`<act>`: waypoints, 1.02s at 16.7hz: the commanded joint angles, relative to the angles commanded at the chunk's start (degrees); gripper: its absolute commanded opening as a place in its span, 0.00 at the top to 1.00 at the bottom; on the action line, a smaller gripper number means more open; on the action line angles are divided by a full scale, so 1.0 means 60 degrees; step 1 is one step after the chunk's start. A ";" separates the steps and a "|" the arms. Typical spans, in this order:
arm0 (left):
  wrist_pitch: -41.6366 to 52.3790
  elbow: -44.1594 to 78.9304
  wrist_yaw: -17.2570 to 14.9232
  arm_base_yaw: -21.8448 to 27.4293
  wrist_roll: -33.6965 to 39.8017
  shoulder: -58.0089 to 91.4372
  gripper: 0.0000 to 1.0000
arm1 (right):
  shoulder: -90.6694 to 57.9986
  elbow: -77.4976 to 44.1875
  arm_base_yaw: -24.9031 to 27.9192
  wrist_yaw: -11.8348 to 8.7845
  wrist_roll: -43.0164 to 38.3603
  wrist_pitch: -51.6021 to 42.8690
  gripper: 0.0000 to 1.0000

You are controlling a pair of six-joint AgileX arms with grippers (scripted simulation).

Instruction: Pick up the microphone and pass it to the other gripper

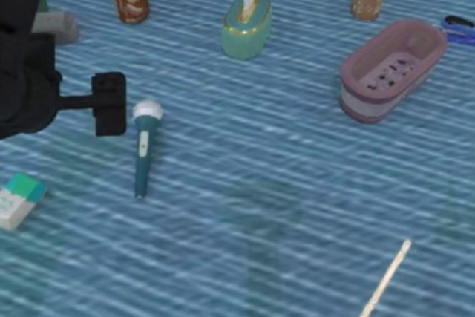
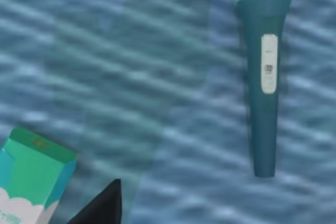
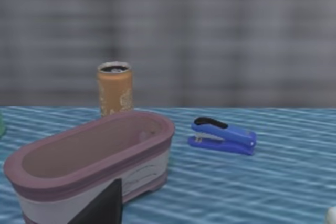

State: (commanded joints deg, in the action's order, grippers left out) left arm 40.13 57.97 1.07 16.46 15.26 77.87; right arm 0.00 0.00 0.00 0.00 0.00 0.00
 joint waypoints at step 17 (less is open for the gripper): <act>0.2133 0.3234 0.0123 0.0960 0.0861 0.5265 0.00 | 0.0000 0.0000 0.0000 0.0000 0.0000 0.0000 0.00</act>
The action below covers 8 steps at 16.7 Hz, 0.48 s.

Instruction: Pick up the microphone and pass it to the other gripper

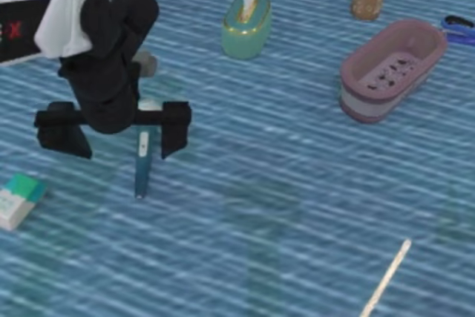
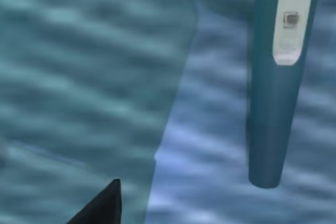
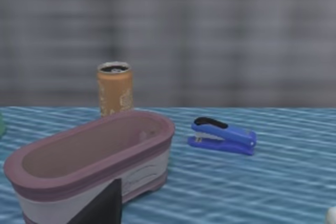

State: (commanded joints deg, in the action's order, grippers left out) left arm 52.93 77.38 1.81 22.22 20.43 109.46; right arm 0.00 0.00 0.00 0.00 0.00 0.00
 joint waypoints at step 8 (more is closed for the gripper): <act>-0.2878 -0.1210 -0.0017 -0.0056 -0.0083 0.1616 0.00 | 0.0000 0.0000 0.0000 0.0000 0.0000 0.0000 0.00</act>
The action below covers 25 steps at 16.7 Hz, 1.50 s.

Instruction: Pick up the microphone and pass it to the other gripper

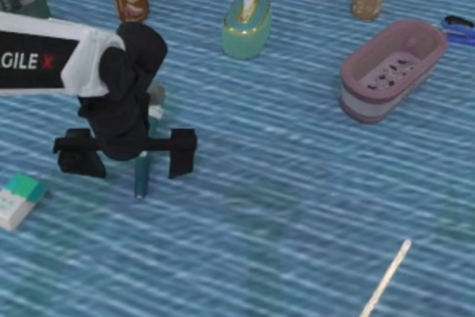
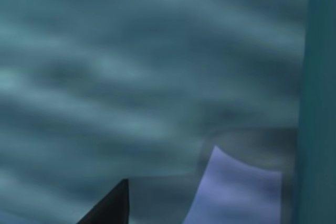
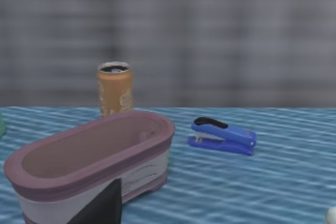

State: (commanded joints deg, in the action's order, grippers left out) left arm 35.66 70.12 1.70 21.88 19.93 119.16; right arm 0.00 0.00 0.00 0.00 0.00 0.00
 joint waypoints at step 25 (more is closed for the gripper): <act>-0.0046 -0.0023 0.0000 -0.0001 -0.0001 0.0037 1.00 | 0.0000 0.0000 0.0000 0.0000 0.0000 0.0000 0.00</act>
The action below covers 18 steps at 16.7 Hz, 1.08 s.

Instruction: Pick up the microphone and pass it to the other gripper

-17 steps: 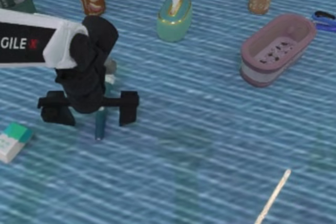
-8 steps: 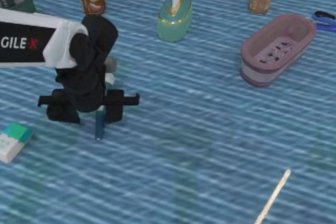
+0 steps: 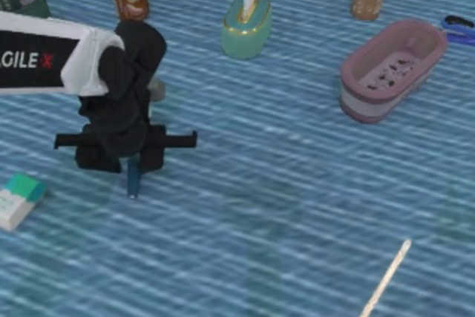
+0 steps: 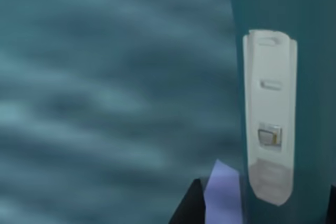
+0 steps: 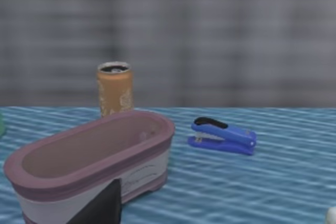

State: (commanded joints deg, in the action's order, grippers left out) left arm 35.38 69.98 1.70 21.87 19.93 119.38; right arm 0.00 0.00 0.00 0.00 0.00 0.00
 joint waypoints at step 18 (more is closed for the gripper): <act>-0.9819 -0.2501 -0.3361 -0.0271 -0.2484 -0.2806 1.00 | 0.0000 0.0000 0.0000 0.0000 0.0000 0.0000 0.00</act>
State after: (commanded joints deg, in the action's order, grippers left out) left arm -23.53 54.97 -18.47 20.24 5.02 102.54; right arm 0.00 0.00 0.00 0.00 0.00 0.00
